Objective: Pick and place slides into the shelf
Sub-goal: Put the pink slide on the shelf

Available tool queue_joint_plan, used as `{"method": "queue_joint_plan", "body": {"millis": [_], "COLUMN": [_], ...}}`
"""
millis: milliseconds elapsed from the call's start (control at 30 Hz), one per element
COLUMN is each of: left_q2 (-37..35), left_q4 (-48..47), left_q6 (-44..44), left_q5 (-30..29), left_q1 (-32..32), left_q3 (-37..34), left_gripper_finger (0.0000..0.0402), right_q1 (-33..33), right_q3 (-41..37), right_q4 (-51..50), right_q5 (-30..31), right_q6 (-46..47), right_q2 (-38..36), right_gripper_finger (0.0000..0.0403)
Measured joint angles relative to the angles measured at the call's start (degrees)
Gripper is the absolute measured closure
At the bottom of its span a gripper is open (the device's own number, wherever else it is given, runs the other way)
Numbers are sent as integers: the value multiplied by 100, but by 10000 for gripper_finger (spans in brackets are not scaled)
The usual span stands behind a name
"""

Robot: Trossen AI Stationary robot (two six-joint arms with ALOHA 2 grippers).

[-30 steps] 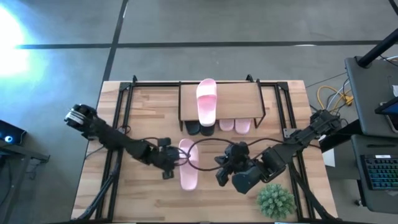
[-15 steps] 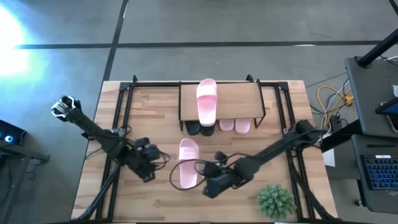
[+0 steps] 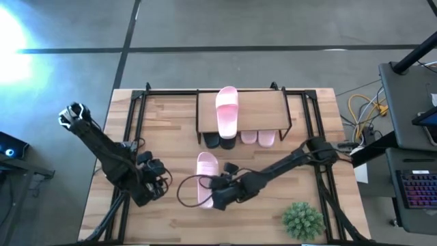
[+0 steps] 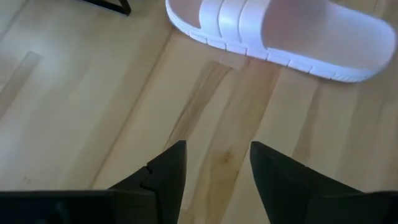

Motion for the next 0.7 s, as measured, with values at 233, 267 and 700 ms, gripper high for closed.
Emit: {"method": "queue_joint_plan", "body": {"millis": [233, 267, 700], "left_q2": [188, 200, 193], "left_q4": [-20, -21, -30], "left_q6": [2, 2, 5], "left_q5": [16, 17, -156], "left_q1": [-17, -18, -16], "left_q3": [0, 0, 2], "left_gripper_finger": [238, 238, 238], "right_q1": [-247, -250, -243], "right_q3": [-4, -5, -17], "right_q4": [-37, -75, -295], "right_q5": [391, 365, 658], "right_q6": [-2, 12, -975], "right_q2": [136, 100, -44], "right_gripper_finger": [230, 225, 211]}}
